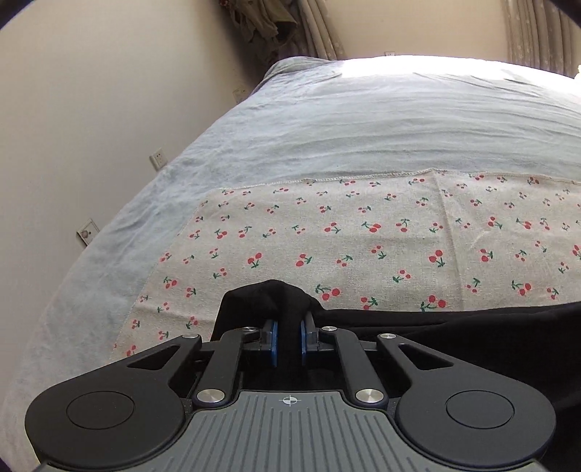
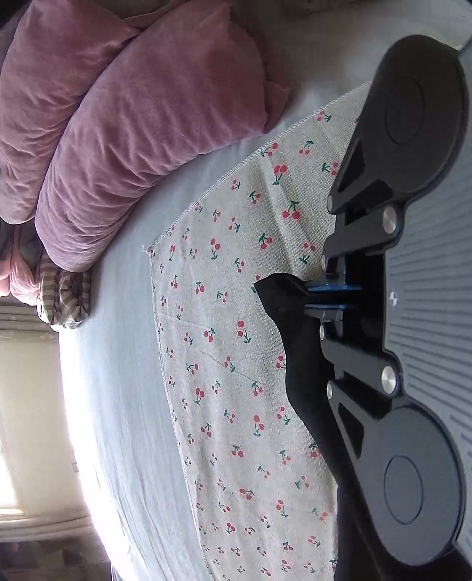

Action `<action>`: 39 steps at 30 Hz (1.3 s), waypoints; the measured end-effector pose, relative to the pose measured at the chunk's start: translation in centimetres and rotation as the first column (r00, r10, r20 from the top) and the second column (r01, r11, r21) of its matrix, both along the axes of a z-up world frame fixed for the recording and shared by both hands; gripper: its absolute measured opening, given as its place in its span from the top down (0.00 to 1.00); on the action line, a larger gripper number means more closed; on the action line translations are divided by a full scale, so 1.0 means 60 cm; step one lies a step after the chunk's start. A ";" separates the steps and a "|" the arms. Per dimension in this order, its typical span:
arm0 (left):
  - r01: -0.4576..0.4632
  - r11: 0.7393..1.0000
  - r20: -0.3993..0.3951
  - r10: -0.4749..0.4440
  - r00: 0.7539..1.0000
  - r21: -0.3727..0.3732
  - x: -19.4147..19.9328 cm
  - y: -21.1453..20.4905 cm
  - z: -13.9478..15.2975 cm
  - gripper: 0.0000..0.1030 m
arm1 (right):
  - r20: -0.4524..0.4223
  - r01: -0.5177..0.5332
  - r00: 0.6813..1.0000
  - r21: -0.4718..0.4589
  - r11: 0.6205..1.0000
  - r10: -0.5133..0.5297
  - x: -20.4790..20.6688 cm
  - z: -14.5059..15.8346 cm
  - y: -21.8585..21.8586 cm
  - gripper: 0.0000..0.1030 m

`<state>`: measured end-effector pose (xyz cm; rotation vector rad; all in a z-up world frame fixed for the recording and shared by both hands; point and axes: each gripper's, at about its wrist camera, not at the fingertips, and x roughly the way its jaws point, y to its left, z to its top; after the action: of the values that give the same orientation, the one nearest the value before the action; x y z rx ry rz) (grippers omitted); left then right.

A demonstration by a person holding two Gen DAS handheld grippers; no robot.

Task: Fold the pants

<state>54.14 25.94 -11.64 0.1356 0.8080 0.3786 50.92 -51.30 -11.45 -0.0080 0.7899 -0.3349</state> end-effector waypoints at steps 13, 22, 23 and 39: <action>-0.187 0.982 0.116 0.190 0.975 -0.035 0.041 0.012 -0.037 0.78 | 0.020 0.185 0.981 -0.365 0.912 -0.191 0.092 -0.016 0.048 1.00; -0.184 0.966 0.208 0.221 0.953 -0.180 -0.086 0.069 0.070 0.06 | 0.053 0.177 0.983 -0.030 0.984 -0.175 -0.100 0.047 0.072 0.88; -0.204 0.952 0.194 0.249 0.949 -0.227 -0.115 0.078 0.079 0.06 | 0.055 0.157 0.986 0.032 0.987 -0.159 -0.135 0.059 0.084 0.82; -0.284 0.922 -0.097 0.267 0.959 -0.264 -0.380 0.020 -0.023 0.08 | 0.008 -0.319 0.943 0.296 0.900 0.332 -0.467 0.074 0.415 0.12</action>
<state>31.32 27.13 -13.01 -0.2325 0.9337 0.5246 22.90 -26.38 -7.04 0.1312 0.8594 0.1044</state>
